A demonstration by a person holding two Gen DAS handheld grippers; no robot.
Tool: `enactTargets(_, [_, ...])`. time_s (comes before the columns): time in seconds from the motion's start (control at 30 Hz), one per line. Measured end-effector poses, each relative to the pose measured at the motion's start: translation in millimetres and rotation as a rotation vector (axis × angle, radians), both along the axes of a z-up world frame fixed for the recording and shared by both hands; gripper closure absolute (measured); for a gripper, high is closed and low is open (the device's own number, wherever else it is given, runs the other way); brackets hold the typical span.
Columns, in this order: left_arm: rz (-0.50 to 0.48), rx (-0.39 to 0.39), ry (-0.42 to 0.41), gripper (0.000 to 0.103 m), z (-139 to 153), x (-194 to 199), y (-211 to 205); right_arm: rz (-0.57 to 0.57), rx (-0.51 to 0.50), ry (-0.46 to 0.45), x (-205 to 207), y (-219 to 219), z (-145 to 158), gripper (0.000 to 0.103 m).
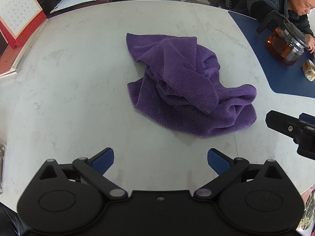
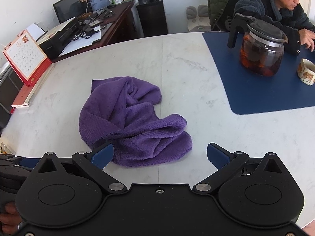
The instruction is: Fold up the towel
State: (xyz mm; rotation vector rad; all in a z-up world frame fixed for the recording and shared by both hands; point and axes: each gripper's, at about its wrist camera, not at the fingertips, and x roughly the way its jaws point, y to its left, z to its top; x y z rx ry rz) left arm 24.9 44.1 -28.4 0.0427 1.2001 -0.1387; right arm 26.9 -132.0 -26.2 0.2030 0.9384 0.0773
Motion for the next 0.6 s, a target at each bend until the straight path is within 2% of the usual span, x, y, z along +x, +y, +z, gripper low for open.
enactTargets(0.6, [0.000,-0.002,0.003,0.001,-0.9,1.4,1.9,0.014,-0.004,0.013,-0.3,3.1,-3.5,0.000])
